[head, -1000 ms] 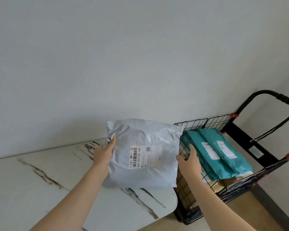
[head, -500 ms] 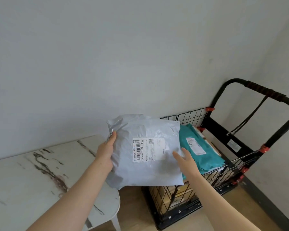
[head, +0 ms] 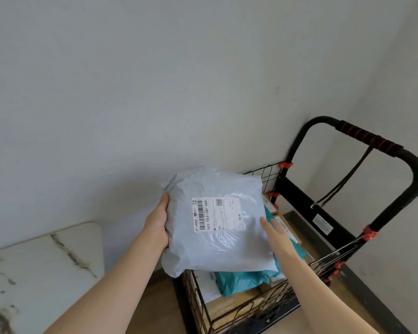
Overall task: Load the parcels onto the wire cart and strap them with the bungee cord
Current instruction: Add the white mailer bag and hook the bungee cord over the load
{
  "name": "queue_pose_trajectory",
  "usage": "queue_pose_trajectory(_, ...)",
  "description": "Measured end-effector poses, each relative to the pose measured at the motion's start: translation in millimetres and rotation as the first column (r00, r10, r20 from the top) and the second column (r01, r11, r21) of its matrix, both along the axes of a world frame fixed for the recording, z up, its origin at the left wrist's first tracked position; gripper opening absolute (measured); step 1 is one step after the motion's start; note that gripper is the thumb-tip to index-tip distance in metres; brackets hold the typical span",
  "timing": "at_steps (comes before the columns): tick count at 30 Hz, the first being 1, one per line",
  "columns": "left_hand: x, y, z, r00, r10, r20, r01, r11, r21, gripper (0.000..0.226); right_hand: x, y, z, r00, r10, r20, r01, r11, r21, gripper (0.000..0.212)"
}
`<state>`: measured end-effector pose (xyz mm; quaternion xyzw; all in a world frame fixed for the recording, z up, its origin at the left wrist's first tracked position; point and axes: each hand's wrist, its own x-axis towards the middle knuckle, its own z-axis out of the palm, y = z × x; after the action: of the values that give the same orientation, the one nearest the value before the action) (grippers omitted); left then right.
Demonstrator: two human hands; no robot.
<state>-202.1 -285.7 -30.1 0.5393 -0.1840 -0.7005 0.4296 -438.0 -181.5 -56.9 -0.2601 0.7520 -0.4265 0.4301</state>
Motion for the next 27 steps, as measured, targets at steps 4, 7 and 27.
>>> queue_pose_trajectory(4,-43.8,-32.7,-10.9,0.998,0.023,0.051,-0.026,0.998,0.053,0.044,-42.8,-30.8,5.0,0.997,-0.042,-0.066,0.045,0.998,0.051,0.068)
queue_pose_trajectory(7,-70.8,-52.6,-22.0,0.993,0.042,0.113,-0.052,0.995,0.089,0.042,-72.5,-56.6,4.5,0.986,0.009,-0.169,0.010,0.994,0.112,0.074)
queue_pose_trajectory(27,-150.2,-59.4,-117.9,0.833,-0.227,0.504,0.079,0.951,0.298,0.053,-225.9,-170.7,-89.0,0.638,0.743,-0.204,-0.521,0.611,0.596,0.046)
